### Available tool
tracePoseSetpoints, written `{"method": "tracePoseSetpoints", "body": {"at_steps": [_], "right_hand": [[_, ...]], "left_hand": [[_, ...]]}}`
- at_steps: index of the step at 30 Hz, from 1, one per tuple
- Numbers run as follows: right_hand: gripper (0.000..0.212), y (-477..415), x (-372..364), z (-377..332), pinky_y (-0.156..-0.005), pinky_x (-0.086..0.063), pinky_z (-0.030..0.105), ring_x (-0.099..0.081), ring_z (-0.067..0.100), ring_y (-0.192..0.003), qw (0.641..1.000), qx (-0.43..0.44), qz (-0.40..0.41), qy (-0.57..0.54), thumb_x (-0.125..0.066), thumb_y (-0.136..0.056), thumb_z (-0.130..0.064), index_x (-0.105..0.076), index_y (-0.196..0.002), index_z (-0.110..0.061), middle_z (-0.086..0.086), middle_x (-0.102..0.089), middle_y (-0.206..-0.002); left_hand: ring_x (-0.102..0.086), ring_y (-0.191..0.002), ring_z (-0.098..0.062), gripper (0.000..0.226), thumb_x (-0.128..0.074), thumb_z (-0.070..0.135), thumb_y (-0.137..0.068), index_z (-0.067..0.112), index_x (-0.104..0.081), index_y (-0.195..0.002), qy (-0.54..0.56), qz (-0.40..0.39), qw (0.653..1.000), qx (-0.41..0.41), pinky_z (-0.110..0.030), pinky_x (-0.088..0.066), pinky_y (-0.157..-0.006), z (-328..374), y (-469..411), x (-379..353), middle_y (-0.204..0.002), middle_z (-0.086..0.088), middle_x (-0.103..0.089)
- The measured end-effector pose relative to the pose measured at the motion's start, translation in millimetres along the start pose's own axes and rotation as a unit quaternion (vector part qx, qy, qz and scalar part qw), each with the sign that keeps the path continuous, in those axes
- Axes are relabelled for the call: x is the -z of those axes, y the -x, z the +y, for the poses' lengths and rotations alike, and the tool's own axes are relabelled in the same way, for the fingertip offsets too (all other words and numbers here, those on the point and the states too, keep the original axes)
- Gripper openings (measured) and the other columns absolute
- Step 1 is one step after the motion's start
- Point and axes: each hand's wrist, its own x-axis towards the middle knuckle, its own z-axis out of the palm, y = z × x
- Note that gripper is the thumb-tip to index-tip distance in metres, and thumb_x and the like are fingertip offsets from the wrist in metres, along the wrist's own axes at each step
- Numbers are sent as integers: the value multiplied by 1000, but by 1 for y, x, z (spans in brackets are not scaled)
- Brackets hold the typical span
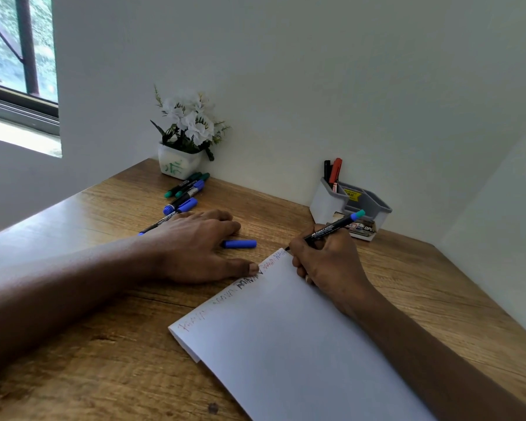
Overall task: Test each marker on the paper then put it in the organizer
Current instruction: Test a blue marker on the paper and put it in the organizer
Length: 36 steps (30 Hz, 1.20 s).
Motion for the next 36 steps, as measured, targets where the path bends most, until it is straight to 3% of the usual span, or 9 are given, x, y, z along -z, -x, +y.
{"method": "tracePoseSetpoints", "body": {"at_steps": [5,10,14,20,26,36], "right_hand": [[14,-2,6,2,-44,-48,24,-61,17,-51,992,-9,20,-123,-61,-95,-8,-67,-84,-2,7,-69,-59],[18,-1,17,6,-54,-52,26,-66,24,-68,963,30,-53,-264,-53,-96,3,-70,-101,-1,15,-71,-75],[29,1,23,3,-58,-53,28,-70,24,-78,935,42,-145,-322,-53,-88,-20,-76,-101,-7,18,-74,-90],[23,3,20,7,-56,-51,26,-71,21,-77,932,25,-177,-317,-56,-80,-21,-69,-96,-10,18,-77,-91],[18,5,21,8,-59,-50,26,-72,20,-81,933,30,-192,-302,-58,-82,-22,-66,-95,-12,18,-78,-96],[16,6,20,7,-59,-49,27,-70,23,-78,936,43,-204,-284,-60,-83,-20,-67,-93,-10,22,-77,-96]], "left_hand": [[-34,-145,-12,86,-43,82,-82,35,-35,-154,19,25,999,-15,-36,-35,-112,-4,1,-2,-164,11,-26],[-49,-129,-4,43,-57,57,-94,38,-60,-133,71,115,990,-41,-25,-42,-100,-10,0,-5,-143,17,-53],[-61,-107,-2,18,-70,52,-88,41,-72,-101,105,180,978,-26,-30,-52,-89,-17,-4,-9,-116,20,-68],[-62,-89,12,7,-70,39,-91,42,-75,-95,236,187,953,-44,-25,-46,-74,-17,-2,-8,-97,26,-73],[-66,-100,3,9,-70,39,-92,42,-75,-99,258,168,948,-79,-39,-54,-92,-15,0,-6,-100,26,-74],[-67,-102,-1,8,-69,34,-94,37,-75,-98,277,168,938,-121,-40,-52,-94,-13,3,-5,-101,21,-75]]}}
